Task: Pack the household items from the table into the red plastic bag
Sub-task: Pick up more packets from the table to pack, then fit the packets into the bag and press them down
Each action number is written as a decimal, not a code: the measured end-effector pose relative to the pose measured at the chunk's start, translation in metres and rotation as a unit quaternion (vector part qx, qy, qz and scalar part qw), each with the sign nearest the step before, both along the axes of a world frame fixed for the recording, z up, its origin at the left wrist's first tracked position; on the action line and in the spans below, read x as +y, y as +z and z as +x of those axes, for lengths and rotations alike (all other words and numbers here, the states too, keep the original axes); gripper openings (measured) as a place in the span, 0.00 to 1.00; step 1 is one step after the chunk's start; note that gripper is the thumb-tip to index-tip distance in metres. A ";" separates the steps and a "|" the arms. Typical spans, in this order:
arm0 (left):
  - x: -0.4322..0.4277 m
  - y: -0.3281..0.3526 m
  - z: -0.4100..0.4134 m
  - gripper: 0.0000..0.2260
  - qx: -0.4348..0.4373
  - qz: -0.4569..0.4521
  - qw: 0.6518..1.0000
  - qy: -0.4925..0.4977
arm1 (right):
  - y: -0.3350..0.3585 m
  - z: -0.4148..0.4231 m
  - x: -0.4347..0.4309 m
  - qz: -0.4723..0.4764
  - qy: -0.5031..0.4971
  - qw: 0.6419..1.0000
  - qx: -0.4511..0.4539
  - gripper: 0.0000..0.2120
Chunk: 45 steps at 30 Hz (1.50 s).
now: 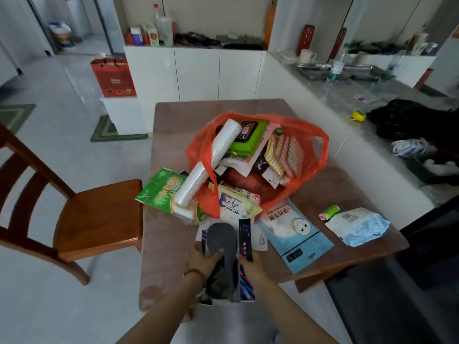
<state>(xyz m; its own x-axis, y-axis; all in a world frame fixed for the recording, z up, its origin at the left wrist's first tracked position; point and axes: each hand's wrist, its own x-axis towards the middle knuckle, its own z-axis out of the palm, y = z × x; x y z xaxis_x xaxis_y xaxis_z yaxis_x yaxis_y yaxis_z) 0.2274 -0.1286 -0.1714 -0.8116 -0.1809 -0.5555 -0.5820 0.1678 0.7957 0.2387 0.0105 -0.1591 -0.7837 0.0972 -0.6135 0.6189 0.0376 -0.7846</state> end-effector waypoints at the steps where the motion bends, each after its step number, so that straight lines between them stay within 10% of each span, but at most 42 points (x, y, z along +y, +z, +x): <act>1: -0.004 0.000 -0.001 0.22 -0.008 0.017 1.000 0.004 | -0.001 0.001 -0.004 -0.004 0.003 1.000 0.003 0.14; 12: -0.030 0.020 0.002 0.09 -0.039 0.149 0.981 -0.117 | 0.024 -0.006 0.012 -0.075 0.109 0.990 -0.047 0.19; 17: -0.014 0.046 -0.036 0.13 0.081 0.123 0.987 0.059 | 0.049 -0.032 0.043 -0.080 0.016 0.997 0.014 0.19; 24: -0.038 0.053 -0.106 0.49 0.118 -0.124 0.985 0.014 | 0.060 -0.067 0.074 -0.093 -0.038 0.995 0.022 0.17; 30: -0.047 0.033 -0.137 0.55 0.078 -0.239 0.962 -0.104 | 0.033 -0.090 0.055 -0.061 -0.050 0.997 0.021 0.16; 45: -0.031 0.025 -0.139 0.18 0.241 -0.251 0.937 -0.031 | 0.011 -0.111 0.037 0.011 -0.079 0.997 0.017 0.22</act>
